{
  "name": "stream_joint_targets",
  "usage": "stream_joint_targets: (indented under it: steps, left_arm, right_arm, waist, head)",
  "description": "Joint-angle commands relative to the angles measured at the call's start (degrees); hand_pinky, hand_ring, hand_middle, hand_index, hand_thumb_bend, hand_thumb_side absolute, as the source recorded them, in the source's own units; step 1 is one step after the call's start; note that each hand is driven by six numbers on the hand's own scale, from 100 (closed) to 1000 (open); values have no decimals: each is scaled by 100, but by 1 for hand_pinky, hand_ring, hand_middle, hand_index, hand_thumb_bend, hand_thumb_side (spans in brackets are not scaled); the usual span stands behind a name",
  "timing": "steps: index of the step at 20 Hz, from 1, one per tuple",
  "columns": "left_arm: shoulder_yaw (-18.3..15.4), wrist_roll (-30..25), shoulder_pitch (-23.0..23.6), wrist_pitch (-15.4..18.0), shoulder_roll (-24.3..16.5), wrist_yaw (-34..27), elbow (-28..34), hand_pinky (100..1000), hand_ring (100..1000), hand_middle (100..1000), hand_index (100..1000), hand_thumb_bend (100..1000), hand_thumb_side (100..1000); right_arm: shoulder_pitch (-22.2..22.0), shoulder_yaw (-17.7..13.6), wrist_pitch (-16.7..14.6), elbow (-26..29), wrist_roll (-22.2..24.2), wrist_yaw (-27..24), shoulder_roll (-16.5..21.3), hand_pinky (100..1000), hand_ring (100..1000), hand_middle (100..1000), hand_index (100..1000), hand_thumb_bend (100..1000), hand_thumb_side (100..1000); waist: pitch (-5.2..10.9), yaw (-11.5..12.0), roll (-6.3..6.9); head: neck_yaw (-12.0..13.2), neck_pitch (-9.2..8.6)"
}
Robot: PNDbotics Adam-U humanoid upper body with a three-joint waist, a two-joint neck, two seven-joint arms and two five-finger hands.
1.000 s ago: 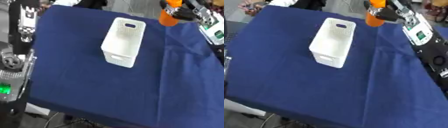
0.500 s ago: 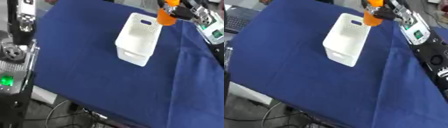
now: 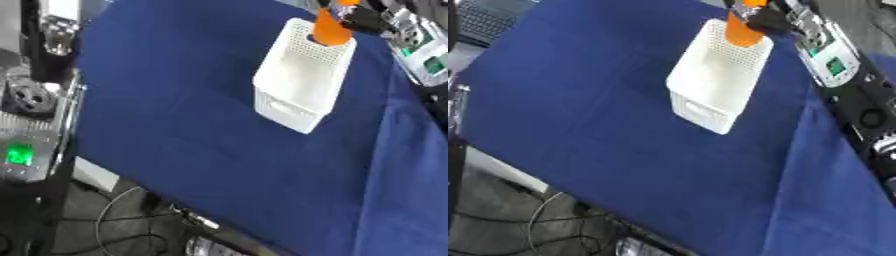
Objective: Pick up objects on the table and place them in the box.
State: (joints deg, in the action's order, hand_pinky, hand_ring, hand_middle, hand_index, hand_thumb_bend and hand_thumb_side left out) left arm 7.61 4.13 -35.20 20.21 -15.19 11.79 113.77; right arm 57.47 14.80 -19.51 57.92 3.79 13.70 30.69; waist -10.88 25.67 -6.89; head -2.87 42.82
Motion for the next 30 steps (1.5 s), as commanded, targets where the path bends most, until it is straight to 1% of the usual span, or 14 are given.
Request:
stream_joint_targets:
  steps: [1,5,6,7,8,9,10,11,12,13,15,26,28,30]
  left_arm:
    - [-11,-24,-136,-12,-1,26,83,1000,935,988,954,245,840]
    - [-15,-35,-155,-14,5,32,83,1000,935,988,954,245,840]
    - [-20,-33,-158,-16,7,34,83,1000,935,988,954,245,840]
    - [-23,-31,-159,-17,8,34,83,1000,935,988,954,245,840]
    - [-21,-32,-161,-18,12,34,83,1000,935,988,954,245,840]
    - [-18,-36,-162,-18,16,34,83,1000,935,988,954,244,841]
    - [-14,-42,-162,-16,15,34,83,1000,935,988,953,244,841]
    - [-12,-46,-161,-14,14,35,83,1000,935,988,953,244,841]
    - [-14,-46,-160,-17,16,34,83,1000,934,988,955,245,841]
    - [-15,-45,-162,-21,19,31,83,1000,935,988,954,244,841]
    - [-10,-52,-166,-17,20,30,83,1000,935,988,954,244,841]
    - [-21,-53,-136,-25,-15,43,83,1000,934,988,953,242,841]
    - [-36,-52,-67,-33,-81,69,83,1000,933,988,953,239,844]
    - [-45,-66,49,-46,-197,125,83,1000,933,989,953,234,848]
  right_arm:
    - [113,-109,4,46,-108,9,187,100,100,100,100,100,661]
    - [87,-161,4,-7,-297,60,209,100,100,100,102,100,656]
    - [82,-170,2,-14,-413,109,216,100,100,100,164,100,661]
    - [78,-163,0,-22,-507,169,218,100,100,115,164,100,671]
    - [68,-137,49,-62,-515,287,231,100,300,424,543,100,829]
    - [70,-127,110,-93,-484,416,233,155,484,594,708,100,906]
    - [69,-119,178,-126,-414,561,237,344,593,706,792,100,965]
    - [72,-126,231,-141,-351,686,234,387,617,730,809,100,981]
    - [70,-135,264,-147,-295,796,236,607,758,835,902,100,1000]
    - [66,-152,278,-146,-253,889,235,705,804,875,932,110,1000]
    - [57,-191,254,-142,-243,976,225,782,834,893,947,114,1000]
    - [23,-223,118,-98,-308,755,260,725,791,862,916,113,1000]
    - [-90,-210,94,168,-332,482,338,710,778,839,892,100,1000]
    - [-368,-183,192,731,-344,51,460,697,769,830,880,100,1000]
  waist:
    - [62,14,35]
    - [36,28,20]
    - [30,31,21]
    - [28,33,22]
    - [24,33,22]
    - [22,33,23]
    - [20,31,24]
    - [19,29,25]
    - [17,26,24]
    - [16,25,24]
    - [13,26,23]
    - [25,-42,31]
    - [35,-170,26]
    - [35,-356,8]
  head:
    - [81,-87]
    - [82,-100]
    - [89,-101]
    - [93,-101]
    - [99,-94]
    - [102,-88]
    - [111,-85]
    - [117,-82]
    - [123,-79]
    - [129,-74]
    - [141,-71]
    - [168,-84]
    - [86,-309]
    - [-154,-782]
